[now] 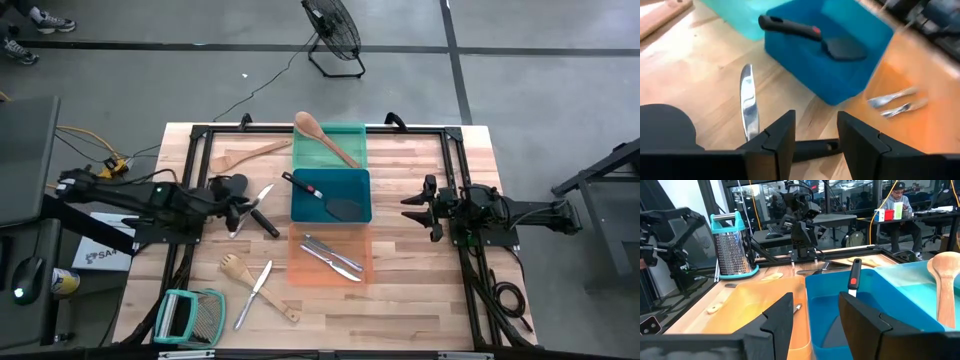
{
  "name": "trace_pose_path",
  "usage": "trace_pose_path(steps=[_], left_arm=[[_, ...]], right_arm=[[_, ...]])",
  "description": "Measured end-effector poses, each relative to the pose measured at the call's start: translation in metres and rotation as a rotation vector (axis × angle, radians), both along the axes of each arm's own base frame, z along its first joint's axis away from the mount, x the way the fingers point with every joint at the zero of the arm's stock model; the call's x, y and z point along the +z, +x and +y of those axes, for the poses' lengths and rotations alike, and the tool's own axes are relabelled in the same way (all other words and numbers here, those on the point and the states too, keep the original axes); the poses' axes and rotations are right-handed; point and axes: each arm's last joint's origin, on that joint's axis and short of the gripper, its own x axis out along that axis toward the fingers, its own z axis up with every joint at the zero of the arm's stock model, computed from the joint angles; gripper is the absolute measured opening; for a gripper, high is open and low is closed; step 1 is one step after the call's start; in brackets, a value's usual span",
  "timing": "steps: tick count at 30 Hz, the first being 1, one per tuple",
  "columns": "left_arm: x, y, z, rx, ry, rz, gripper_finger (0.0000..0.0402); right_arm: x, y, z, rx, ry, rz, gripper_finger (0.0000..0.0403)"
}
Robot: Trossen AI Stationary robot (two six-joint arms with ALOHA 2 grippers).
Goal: Pick & Place Kitchen Items
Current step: Put the silver knife into the orange bin
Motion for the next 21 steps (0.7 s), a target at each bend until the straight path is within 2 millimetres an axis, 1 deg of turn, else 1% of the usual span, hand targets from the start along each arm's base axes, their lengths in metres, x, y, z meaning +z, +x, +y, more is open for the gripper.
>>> trace_pose_path(steps=[4, 9, 13, 21], left_arm=[[0.002, 0.018, -0.003, -0.003, 0.018, 0.127, 0.0145], [0.0, 0.037, -0.006, -0.003, 0.045, 0.305, 0.0145], [-0.006, 0.047, -0.007, 0.016, 0.048, 0.443, 0.0145], [-0.006, 0.058, -0.01, 0.117, -0.007, 0.612, 0.0145]], right_arm=[[0.0, 0.0, 0.0, 0.0, 0.0, 0.0, 0.0149], [0.0, 0.0, 0.0, 0.0, 0.0, -0.001, 0.0149], [0.0, 0.0, 0.0, 0.0, 0.0, -0.002, 0.0149], [0.0, 0.0, 0.0, 0.0, 0.0, -0.003, 0.0149]])
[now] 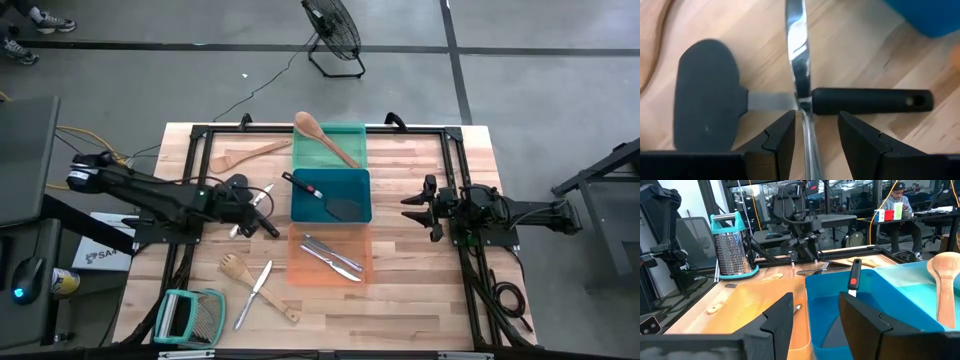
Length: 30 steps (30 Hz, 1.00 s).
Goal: Pick & Place Kitchen Items
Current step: Put the silver knife into the orange bin
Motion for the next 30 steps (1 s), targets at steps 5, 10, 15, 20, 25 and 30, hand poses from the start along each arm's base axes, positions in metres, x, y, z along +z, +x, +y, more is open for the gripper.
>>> trace_pose_path(steps=[5, 10, 15, 20, 25, 30], left_arm=[[-0.003, 0.004, -0.01, 0.002, -0.013, 0.051, 0.0145], [-0.013, 0.007, -0.018, 0.009, -0.039, 0.095, 0.0145], [-0.022, 0.012, -0.02, 0.005, -0.056, 0.154, 0.0145], [-0.025, 0.013, -0.02, 0.003, -0.051, 0.176, 0.0145], [-0.026, 0.014, -0.019, 0.008, -0.014, 0.172, 0.0145], [-0.025, 0.014, -0.018, 0.015, 0.021, 0.165, 0.0145]], right_arm=[[0.0, 0.0, 0.0, 0.0, 0.0, 0.0, 0.0149], [0.0, 0.0, 0.0, 0.0, 0.0, 0.0, 0.0149], [0.0, 0.0, 0.0, 0.0, 0.0, 0.0, 0.0149], [0.0, 0.0, 0.0, 0.0, 0.0, 0.0, 0.0149], [0.0, 0.0, 0.0, 0.0, 0.0, -0.001, 0.0149], [0.0, 0.0, 0.0, 0.0, 0.0, 0.0, 0.0149]])
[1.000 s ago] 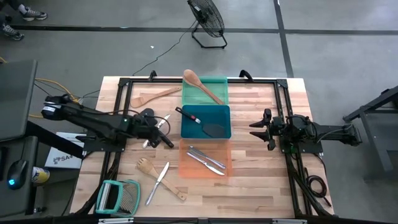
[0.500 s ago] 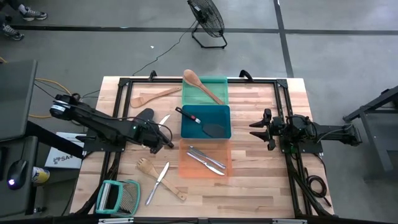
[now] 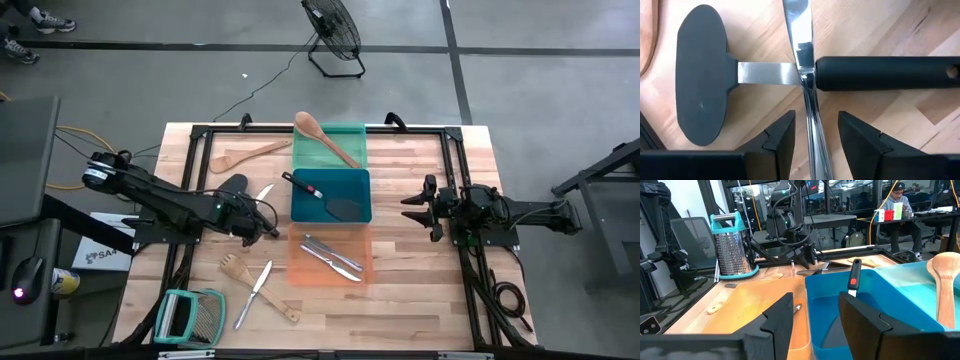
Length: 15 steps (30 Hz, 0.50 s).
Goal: Pick & Place Kitchen Items
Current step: Put the silver knife into the orange bin
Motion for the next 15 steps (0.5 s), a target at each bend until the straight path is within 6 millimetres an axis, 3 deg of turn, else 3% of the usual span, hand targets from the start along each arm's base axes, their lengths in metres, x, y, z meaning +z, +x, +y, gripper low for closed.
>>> trace_pose_path(steps=[15], left_arm=[[-0.017, 0.009, 0.0, 0.011, 0.003, 0.071, 0.0145]], right_arm=[[0.0, 0.0, 0.0, 0.0, 0.0, -0.001, 0.0149]])
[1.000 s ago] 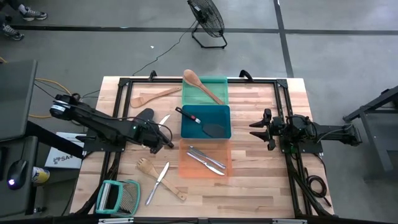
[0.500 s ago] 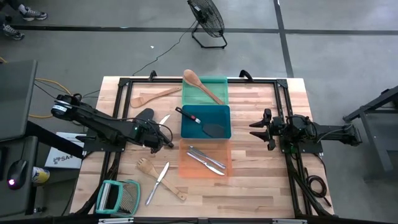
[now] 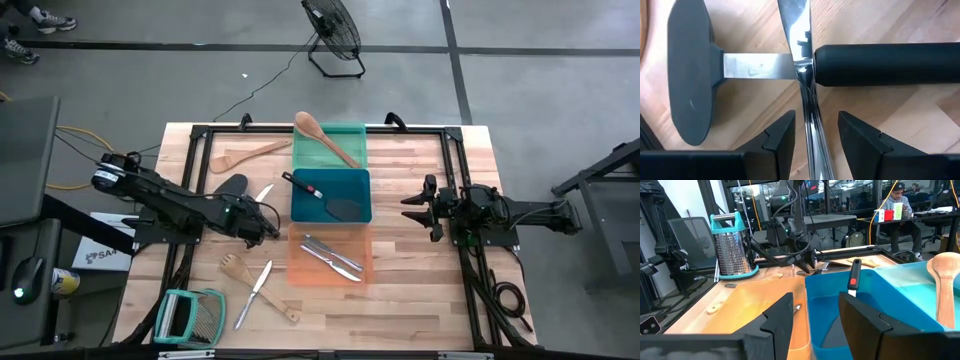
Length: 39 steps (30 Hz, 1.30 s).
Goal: Pick & Place Kitchen Items
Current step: Put the silver knife into the orange bin
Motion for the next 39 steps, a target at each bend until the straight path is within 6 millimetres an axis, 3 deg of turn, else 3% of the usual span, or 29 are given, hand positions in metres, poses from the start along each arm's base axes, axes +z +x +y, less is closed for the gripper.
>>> trace_pose_path(steps=[16, 29, 39], left_arm=[[-0.003, 0.005, 0.017, 0.004, -0.077, 0.029, 0.0142], [-0.003, 0.005, 0.017, 0.005, -0.075, 0.039, 0.0044], [0.001, 0.004, 0.016, 0.0, -0.109, 0.023, 0.0035]], right_arm=[[0.0, 0.0, 0.0, 0.0, 0.0, 0.0, 0.0149], [0.0, 0.0, 0.0, 0.0, 0.0, 0.0, 0.0149], [0.0, 0.0, 0.0, 0.0, 0.0, 0.0, 0.0149]])
